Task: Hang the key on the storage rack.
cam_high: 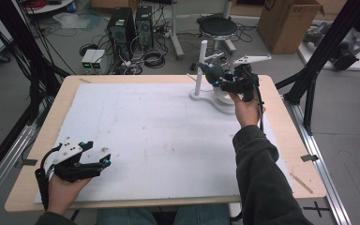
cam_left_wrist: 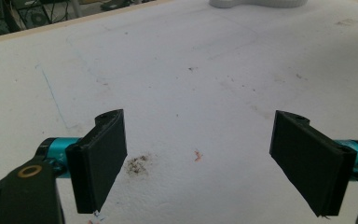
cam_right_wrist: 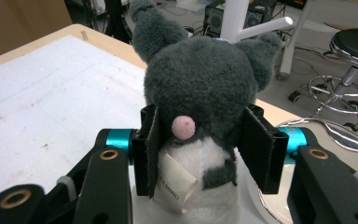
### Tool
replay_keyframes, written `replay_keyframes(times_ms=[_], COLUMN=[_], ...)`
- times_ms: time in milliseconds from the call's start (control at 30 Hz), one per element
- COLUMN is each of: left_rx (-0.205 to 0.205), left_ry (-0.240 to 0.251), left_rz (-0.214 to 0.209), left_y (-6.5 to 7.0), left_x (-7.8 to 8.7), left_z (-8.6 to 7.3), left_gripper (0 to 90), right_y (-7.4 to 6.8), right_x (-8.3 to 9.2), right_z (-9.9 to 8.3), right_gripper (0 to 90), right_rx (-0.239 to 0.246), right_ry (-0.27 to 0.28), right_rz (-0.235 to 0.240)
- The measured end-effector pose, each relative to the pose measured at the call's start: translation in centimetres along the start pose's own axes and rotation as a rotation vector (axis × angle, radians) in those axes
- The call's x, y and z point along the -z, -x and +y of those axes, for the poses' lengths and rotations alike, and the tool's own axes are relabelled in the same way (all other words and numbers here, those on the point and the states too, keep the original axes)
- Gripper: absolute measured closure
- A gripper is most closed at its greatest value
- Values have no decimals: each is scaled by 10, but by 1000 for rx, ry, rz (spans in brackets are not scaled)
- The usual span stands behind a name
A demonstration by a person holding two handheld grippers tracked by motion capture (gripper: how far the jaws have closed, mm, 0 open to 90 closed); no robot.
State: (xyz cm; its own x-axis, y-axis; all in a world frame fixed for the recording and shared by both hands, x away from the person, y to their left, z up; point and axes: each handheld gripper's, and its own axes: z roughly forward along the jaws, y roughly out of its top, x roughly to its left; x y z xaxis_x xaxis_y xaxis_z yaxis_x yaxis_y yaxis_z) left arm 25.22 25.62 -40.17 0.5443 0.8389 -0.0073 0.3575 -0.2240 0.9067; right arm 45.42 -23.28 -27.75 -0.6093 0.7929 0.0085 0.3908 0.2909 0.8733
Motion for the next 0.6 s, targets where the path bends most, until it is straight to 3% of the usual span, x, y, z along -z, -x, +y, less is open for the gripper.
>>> replay_keyframes(times_ms=[600], left_rx=[4], left_ry=[2], left_rz=[0], left_y=[-2], left_x=[1], left_z=[0], left_gripper=[190], right_y=[-3], right_x=[-14], right_z=[-8], right_gripper=[523], right_rx=[3], right_ry=[-31], right_rz=[5])
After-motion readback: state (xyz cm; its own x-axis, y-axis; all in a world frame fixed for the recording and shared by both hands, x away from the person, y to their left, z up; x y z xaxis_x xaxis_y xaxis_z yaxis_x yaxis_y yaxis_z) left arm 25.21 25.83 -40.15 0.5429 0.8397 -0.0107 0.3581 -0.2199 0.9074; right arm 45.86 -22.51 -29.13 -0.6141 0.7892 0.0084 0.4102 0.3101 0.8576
